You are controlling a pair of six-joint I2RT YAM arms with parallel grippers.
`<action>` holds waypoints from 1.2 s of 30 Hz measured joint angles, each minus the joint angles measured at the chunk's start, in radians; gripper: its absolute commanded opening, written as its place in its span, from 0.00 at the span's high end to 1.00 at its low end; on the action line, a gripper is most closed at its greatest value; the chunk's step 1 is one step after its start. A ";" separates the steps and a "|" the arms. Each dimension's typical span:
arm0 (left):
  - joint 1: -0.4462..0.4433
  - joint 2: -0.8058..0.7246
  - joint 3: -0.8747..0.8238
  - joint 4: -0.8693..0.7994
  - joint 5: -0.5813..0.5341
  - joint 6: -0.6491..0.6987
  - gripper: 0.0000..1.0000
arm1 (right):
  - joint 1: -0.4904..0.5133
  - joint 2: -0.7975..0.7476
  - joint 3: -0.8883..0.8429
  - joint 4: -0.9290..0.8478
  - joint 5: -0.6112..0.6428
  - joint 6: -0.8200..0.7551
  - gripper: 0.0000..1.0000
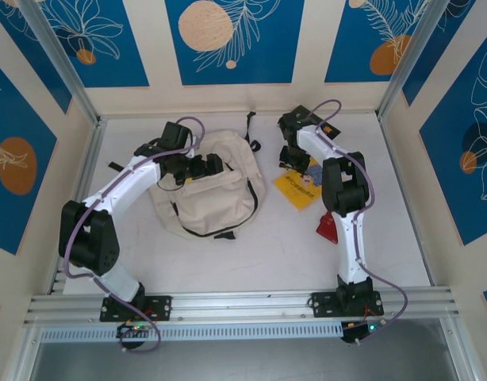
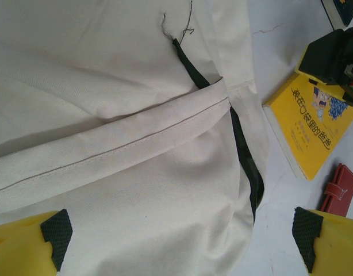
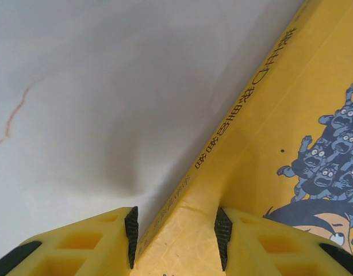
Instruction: Pack the student bag
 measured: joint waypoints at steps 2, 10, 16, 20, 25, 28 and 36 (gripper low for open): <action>0.000 0.000 0.000 0.000 0.000 0.000 0.00 | 0.014 -0.023 -0.042 0.007 0.003 0.000 0.57; -0.002 0.000 0.000 0.001 0.000 0.000 0.00 | 0.098 -0.187 -0.308 0.079 -0.042 0.003 0.58; -0.010 0.000 0.000 0.001 0.001 0.000 0.00 | 0.218 -0.352 -0.553 0.153 -0.126 0.066 0.58; -0.029 0.003 0.003 0.000 0.001 0.000 0.00 | 0.306 -0.420 -0.638 0.169 -0.190 0.122 0.57; -0.089 0.016 0.021 0.001 0.008 -0.001 0.01 | 0.328 -0.496 -0.673 0.156 -0.206 0.160 0.48; -0.153 0.031 0.033 0.003 0.016 -0.012 0.07 | 0.279 -0.599 -0.703 0.152 -0.186 0.168 0.44; -0.342 0.093 0.036 0.036 0.011 -0.114 0.25 | 0.088 -0.711 -0.872 0.149 -0.171 0.129 0.39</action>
